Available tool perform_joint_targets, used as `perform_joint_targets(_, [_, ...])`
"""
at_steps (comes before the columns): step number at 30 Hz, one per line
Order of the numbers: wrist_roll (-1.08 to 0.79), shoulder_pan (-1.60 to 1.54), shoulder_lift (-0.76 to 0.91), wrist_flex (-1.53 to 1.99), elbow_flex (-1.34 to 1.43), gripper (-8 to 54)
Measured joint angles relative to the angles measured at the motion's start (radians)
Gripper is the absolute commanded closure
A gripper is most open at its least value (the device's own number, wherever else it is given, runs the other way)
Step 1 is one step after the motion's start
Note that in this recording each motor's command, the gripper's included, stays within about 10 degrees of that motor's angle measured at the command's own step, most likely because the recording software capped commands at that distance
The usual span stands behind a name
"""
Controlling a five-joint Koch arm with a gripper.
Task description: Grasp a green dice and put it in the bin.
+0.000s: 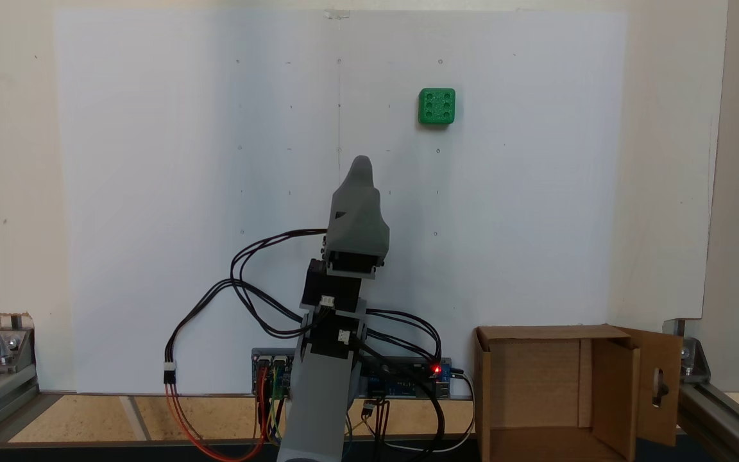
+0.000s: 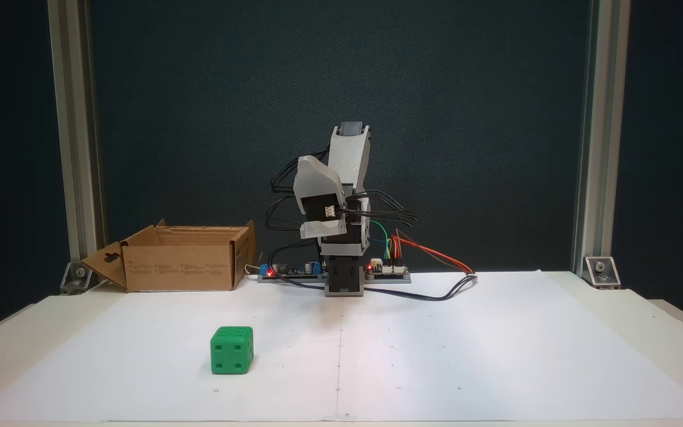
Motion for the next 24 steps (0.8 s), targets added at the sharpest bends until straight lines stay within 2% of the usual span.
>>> perform_joint_targets(20, [-0.106,-0.038,0.0,0.005,0.0,2.6])
perform_joint_targets(24, [-0.106,-0.049,0.0,0.186,-0.048,2.5])
